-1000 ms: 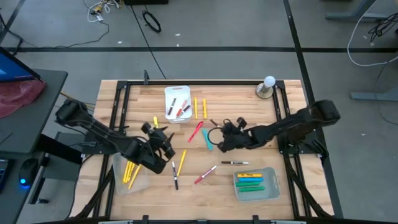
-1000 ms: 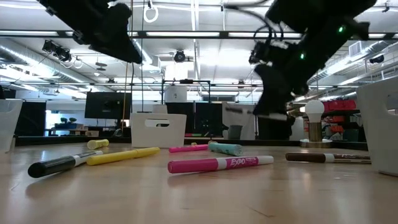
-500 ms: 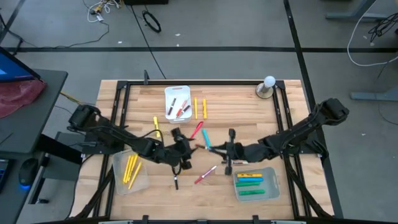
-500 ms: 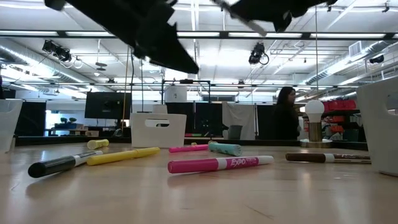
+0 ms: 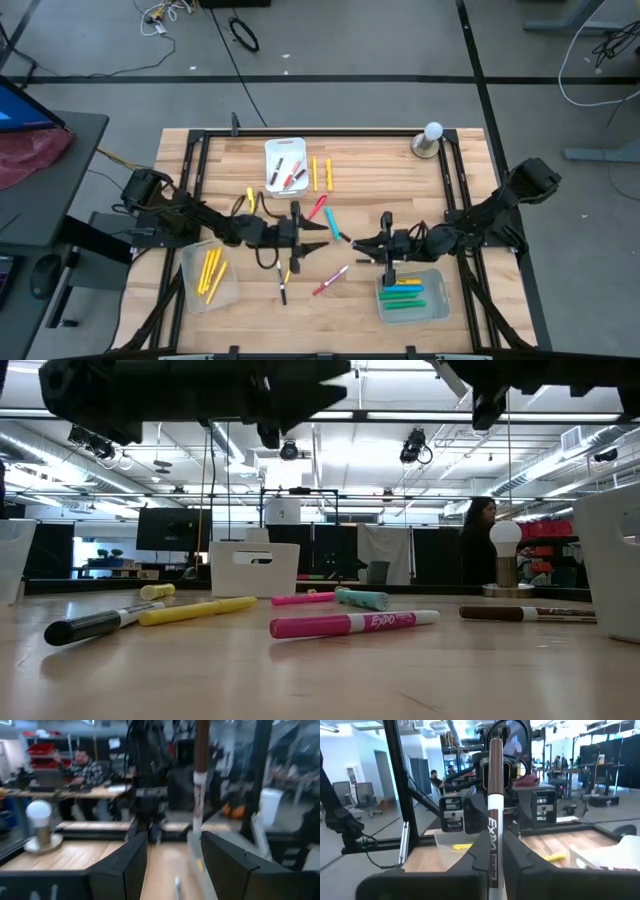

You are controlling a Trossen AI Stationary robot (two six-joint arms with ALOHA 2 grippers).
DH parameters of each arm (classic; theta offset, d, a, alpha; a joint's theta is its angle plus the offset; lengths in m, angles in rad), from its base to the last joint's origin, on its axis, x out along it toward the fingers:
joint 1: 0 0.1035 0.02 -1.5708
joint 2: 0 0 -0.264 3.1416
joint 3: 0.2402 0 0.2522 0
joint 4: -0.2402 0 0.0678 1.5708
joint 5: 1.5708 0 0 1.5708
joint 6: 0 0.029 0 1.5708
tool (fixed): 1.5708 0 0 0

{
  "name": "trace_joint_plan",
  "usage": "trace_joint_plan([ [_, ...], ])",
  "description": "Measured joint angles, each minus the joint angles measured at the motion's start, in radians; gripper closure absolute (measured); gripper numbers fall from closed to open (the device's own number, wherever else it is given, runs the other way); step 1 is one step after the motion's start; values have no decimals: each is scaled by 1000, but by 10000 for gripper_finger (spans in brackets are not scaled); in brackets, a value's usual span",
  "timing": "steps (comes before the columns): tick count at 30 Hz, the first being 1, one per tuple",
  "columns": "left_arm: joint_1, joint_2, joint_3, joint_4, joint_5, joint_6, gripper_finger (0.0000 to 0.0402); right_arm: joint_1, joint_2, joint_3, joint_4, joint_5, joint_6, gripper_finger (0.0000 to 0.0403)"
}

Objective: Pick & Place Markers
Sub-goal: Put the brown marker pen into the white bin

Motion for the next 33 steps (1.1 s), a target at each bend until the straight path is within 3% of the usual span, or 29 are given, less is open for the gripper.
trace_joint_plan([
  [7, 12, 0, 53, 18, 111, -17, 209, -40, 0, 21, 13, -104, -27, 384],
  [15, 12, 0, 119, 17, 148, 11, 207, -50, 0, 24, 8, -109, -23, 384],
  [26, 12, 0, 167, -28, 156, 37, 127, -50, 0, 25, 3, -131, -20, 383],
  [33, 12, 54, 256, -43, 165, 39, 150, -54, 0, 25, -2, -131, -20, 383],
])
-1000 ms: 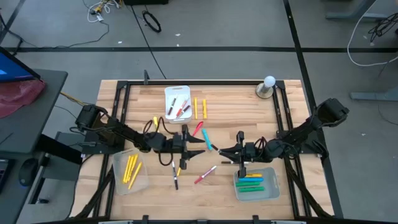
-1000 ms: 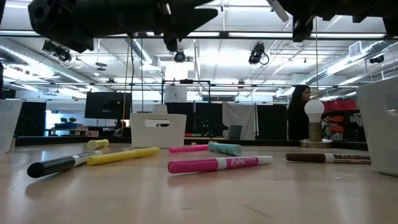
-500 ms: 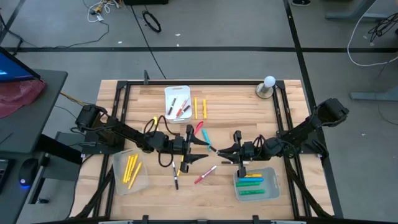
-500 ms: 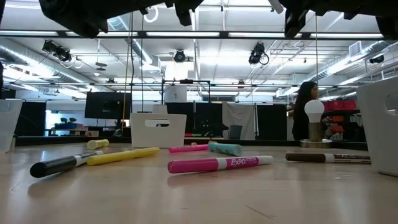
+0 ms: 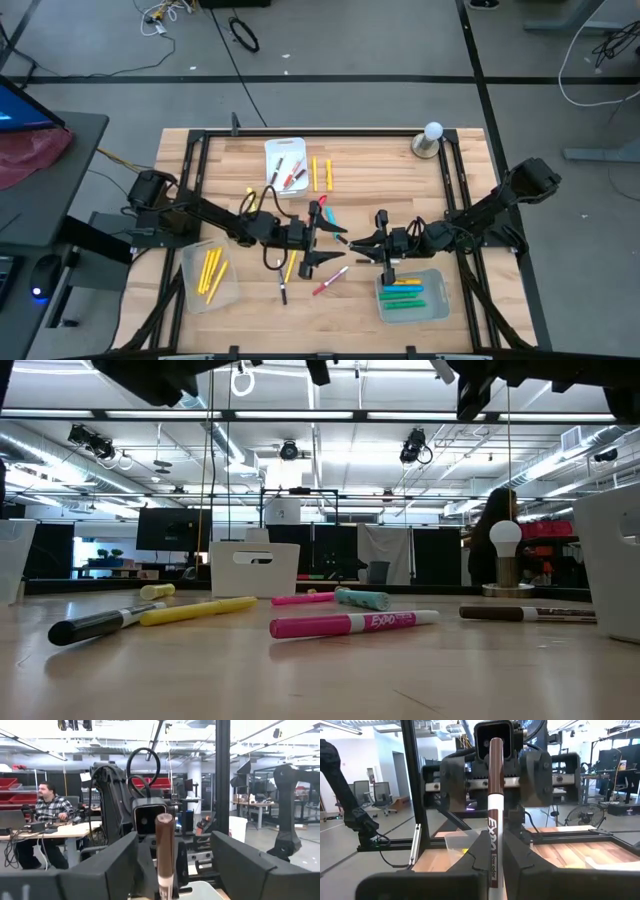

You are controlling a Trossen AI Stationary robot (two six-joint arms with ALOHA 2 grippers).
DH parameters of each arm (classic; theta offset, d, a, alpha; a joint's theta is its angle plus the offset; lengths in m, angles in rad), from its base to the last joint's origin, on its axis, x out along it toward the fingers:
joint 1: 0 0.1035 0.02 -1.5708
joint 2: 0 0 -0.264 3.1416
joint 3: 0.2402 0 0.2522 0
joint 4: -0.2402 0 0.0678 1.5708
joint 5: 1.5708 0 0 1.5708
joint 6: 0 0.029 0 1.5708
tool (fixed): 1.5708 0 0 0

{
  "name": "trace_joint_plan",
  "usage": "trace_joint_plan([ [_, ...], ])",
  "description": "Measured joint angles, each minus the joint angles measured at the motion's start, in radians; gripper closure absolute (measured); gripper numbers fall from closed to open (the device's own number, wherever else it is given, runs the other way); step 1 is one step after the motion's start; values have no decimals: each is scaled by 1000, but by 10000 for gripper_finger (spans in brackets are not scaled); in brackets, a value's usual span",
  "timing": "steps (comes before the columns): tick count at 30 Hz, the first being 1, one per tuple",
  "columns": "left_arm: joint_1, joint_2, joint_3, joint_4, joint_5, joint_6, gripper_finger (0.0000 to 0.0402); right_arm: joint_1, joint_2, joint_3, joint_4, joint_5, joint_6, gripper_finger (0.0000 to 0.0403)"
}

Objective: Pick & Place Markers
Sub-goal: Put the brown marker pen into the white bin

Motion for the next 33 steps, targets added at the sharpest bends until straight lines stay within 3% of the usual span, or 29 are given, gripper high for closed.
trace_joint_plan([
  [6, -10, 18, 17, -7, -1, 2, 208, 0, 0, 0, -20, 0, 10, 383],
  [16, -9, 18, 17, -10, -3, 3, 357, 1, 0, 0, -34, -4, 16, 383],
  [24, -12, 5, 16, -79, -11, 6, 360, 1, 0, 0, -86, 21, 18, 345],
  [28, -32, -79, 16, -277, -149, 40, 360, 9, 0, 2, -140, 138, 40, 302],
  [33, -64, -236, 16, -603, -457, 60, 360, 6, 0, 2, -266, 273, 132, 266],
])
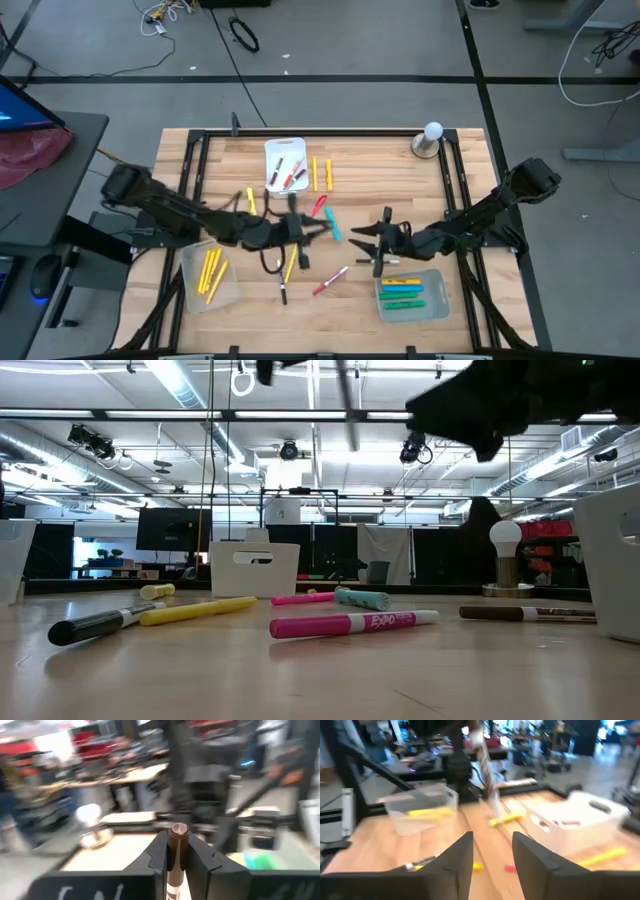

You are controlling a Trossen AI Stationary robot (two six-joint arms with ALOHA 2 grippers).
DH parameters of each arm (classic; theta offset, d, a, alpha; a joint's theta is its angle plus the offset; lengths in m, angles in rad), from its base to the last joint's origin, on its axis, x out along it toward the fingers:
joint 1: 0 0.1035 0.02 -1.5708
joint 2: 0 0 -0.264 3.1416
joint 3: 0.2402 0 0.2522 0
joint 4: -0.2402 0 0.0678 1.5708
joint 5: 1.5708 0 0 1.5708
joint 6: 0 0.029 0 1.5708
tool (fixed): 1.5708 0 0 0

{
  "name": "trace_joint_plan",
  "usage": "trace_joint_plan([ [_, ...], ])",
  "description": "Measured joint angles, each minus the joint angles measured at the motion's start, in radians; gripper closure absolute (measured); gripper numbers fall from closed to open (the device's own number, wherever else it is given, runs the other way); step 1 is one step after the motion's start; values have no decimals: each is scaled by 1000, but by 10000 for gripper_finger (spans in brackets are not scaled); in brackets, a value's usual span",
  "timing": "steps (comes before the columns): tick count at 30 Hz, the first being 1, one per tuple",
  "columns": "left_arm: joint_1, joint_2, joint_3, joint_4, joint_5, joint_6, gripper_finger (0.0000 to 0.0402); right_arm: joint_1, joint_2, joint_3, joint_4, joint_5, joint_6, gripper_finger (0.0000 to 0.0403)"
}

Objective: Pick & Place Markers
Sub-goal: Put the brown marker pen into the white bin

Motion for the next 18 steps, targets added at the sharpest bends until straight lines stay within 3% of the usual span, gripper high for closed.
trace_joint_plan([
  [5, 32, -137, 0, -279, -201, -57, 358, -23, 0, 0, -59, 26, 110, 258],
  [8, 99, -200, 0, -413, -235, -117, 356, -31, 0, 0, -59, 26, 124, 257],
  [12, 231, -243, 0, -590, -208, -214, 357, -38, 0, 0, -59, 25, 128, 257],
  [18, 457, -224, 1, -712, -17, -273, 355, -40, 0, 0, -59, 25, 131, 257],
])
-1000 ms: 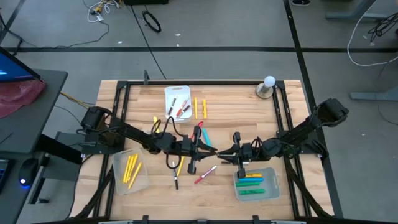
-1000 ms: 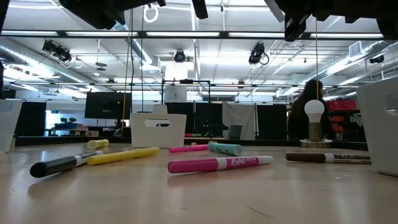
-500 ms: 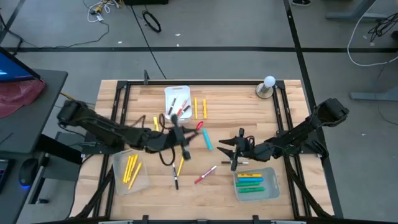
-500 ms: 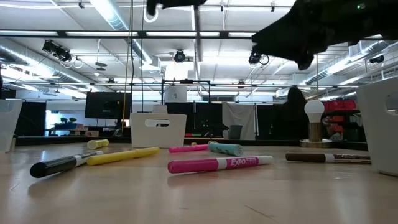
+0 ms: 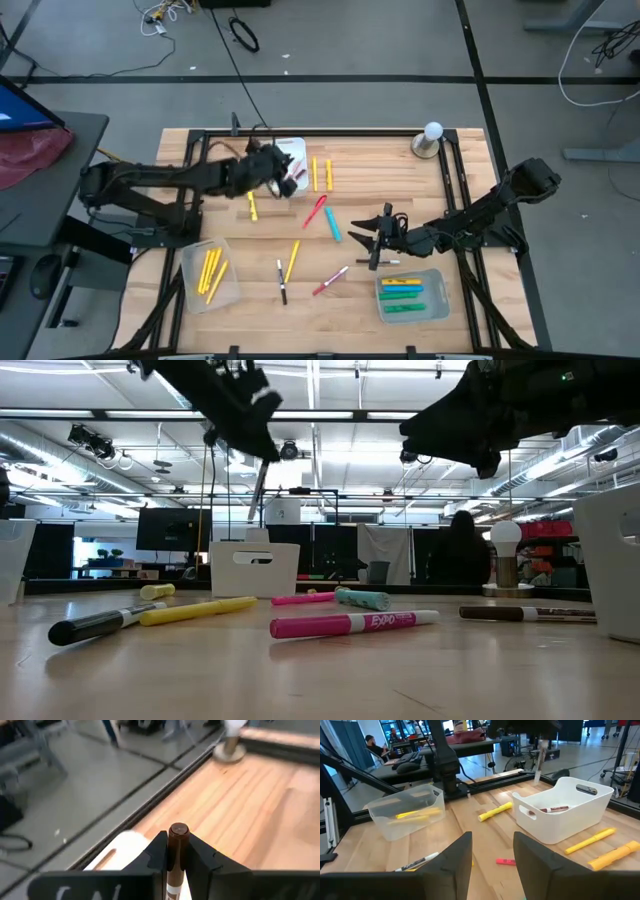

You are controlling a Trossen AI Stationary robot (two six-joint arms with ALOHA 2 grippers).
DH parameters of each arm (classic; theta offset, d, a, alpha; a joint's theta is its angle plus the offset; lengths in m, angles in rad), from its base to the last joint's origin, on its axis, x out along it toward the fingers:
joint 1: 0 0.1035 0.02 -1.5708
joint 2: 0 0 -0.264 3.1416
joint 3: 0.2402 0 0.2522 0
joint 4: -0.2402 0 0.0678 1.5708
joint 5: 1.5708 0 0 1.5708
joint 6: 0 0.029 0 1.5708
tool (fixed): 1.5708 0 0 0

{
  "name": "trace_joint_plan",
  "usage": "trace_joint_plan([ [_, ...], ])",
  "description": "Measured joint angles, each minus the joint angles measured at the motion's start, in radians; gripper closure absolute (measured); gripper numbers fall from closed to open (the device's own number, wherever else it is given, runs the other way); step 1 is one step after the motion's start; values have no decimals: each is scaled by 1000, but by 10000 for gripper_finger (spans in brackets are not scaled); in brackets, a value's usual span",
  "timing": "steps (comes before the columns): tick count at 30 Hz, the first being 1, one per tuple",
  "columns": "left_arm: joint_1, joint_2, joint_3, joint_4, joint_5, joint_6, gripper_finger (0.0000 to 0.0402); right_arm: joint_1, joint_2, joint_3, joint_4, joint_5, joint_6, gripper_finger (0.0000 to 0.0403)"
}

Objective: Pick & Place Markers
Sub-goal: Put the brown marker pen into the white bin

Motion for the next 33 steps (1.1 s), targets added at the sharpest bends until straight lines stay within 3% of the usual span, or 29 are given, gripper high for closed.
trace_joint_plan([
  [11, 213, 113, -24, -41, 251, -81, 354, -5, 0, -1, -14, -1, 3, 256],
  [23, 229, 347, -25, 45, 260, -101, 346, -5, 0, -1, -16, -9, 16, 256],
  [33, 229, 414, -25, 65, 260, -102, 343, -5, 0, -1, -18, -9, 18, 256],
])
